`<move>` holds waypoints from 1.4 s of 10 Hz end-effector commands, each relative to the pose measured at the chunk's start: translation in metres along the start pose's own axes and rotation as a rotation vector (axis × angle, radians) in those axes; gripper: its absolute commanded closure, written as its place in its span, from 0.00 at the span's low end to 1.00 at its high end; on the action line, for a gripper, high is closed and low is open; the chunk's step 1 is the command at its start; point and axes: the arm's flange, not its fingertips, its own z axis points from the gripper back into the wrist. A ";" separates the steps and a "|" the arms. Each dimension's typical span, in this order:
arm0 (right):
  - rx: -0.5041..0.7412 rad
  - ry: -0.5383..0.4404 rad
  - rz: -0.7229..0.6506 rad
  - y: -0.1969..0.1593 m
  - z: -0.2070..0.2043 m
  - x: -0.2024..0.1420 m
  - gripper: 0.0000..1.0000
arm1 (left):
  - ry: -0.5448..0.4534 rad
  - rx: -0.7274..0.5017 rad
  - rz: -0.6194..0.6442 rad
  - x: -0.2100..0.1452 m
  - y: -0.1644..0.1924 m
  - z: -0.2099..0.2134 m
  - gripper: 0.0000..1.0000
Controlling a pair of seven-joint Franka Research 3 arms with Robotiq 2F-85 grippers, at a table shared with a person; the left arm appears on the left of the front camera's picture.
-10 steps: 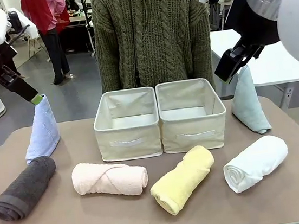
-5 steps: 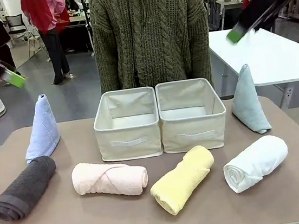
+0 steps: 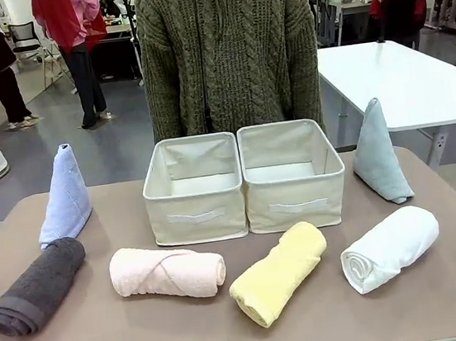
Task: Sort the towels based on their folding style.
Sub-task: Pick up one triangle-folded towel and place it in the left Fabric basket.
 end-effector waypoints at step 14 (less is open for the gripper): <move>-0.199 -0.200 -0.119 -0.049 0.147 -0.072 0.00 | -0.138 0.201 0.182 -0.076 0.019 0.113 0.00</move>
